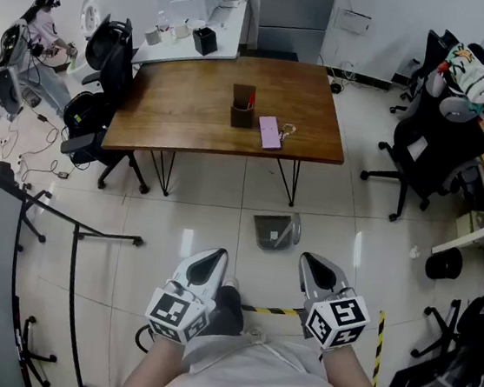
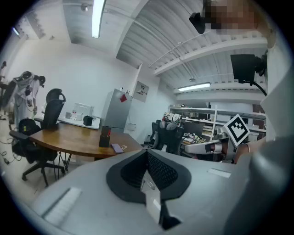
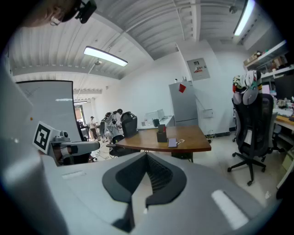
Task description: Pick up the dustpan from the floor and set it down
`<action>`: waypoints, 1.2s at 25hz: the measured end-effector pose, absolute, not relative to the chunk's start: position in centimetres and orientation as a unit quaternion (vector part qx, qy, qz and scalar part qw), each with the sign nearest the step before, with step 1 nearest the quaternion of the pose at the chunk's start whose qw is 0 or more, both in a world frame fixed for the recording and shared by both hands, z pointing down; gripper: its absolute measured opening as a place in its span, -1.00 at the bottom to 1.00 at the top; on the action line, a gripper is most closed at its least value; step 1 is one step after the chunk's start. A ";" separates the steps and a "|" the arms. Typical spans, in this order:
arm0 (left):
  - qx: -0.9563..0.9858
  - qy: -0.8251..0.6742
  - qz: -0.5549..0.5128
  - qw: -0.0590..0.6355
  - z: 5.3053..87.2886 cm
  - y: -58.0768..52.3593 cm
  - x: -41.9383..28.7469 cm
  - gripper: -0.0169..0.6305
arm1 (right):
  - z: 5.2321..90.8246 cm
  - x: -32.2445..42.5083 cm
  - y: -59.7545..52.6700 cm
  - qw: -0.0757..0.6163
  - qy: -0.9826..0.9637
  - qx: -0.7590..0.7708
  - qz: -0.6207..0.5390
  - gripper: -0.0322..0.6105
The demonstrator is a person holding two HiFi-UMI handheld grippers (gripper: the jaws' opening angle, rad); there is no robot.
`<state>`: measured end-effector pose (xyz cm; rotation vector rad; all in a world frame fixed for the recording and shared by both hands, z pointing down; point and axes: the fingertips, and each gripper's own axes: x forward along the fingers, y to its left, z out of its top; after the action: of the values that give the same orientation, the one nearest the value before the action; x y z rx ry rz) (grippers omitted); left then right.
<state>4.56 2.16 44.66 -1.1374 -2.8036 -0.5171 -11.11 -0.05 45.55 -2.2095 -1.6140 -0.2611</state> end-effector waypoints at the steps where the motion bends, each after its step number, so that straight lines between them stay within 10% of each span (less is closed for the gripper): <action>1: -0.366 -0.914 -0.170 0.038 44.7 3.9 4.9 -0.90 | 45.7 -11.0 1.6 0.197 -0.582 -0.784 -0.093 -0.89; 13: -0.351 -0.922 -0.152 0.056 43.8 18.0 7.5 -0.90 | 50.3 -12.7 12.3 0.250 -0.640 -0.706 -0.172 -0.89; 20: -0.390 -0.897 -0.186 0.093 48.8 20.4 9.5 -0.90 | 59.8 -15.0 14.2 0.311 -0.598 -0.676 -0.300 -0.25; 30: -0.402 -0.879 -0.227 0.117 61.3 22.3 8.3 -0.90 | 79.4 -18.6 14.9 0.452 -0.553 -0.580 -0.390 -0.14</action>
<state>8.29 22.27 61.34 -1.1771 -2.5742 -0.6638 -18.60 14.94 79.39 -1.4333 -1.3668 -0.9643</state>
